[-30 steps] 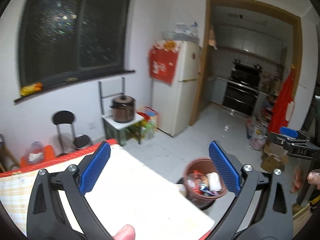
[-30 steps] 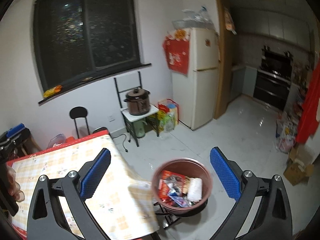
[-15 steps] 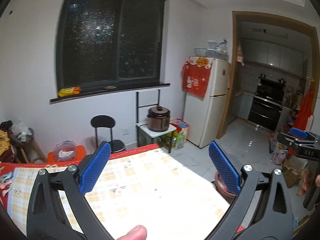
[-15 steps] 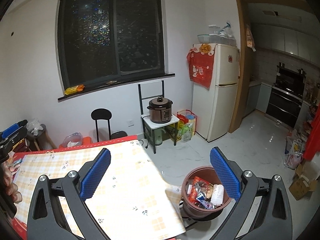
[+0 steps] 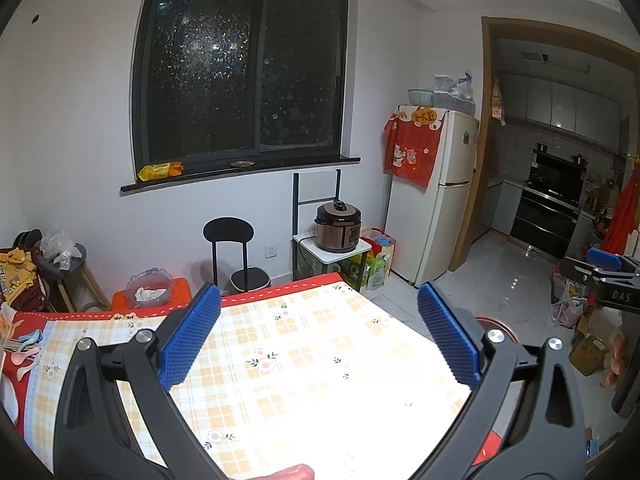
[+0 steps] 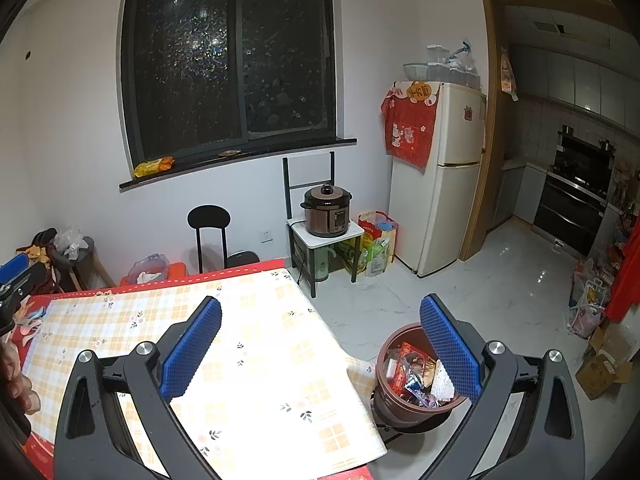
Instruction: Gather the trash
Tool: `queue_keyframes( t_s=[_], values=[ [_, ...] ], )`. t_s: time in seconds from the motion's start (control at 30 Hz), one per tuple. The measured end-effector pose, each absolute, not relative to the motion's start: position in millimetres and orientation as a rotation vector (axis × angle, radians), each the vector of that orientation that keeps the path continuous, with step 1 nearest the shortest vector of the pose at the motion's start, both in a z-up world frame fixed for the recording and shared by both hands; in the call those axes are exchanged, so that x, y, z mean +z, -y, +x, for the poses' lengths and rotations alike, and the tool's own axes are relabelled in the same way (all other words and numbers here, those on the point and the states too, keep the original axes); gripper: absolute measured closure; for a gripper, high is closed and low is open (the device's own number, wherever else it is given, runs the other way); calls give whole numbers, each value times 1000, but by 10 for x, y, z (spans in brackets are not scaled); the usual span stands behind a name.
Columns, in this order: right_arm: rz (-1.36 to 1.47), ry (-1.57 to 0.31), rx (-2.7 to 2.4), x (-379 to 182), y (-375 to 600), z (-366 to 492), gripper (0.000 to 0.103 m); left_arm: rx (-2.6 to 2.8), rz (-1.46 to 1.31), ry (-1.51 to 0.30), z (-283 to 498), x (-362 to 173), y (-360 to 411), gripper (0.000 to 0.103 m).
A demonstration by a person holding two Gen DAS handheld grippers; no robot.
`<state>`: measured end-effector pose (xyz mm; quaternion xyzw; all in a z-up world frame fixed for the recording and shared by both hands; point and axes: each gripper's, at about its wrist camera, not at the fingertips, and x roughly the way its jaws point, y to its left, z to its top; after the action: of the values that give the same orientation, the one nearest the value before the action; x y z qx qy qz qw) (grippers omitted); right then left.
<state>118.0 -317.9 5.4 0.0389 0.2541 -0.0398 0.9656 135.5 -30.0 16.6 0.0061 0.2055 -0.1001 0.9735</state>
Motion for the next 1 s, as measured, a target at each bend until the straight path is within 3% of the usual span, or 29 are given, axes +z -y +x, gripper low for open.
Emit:
queue_keyframes(
  t_s=[1.0],
  values=[
    [77,-521,-89,41,3283,1147,5,-234,26,-424,1345,155,457,6]
  ],
)
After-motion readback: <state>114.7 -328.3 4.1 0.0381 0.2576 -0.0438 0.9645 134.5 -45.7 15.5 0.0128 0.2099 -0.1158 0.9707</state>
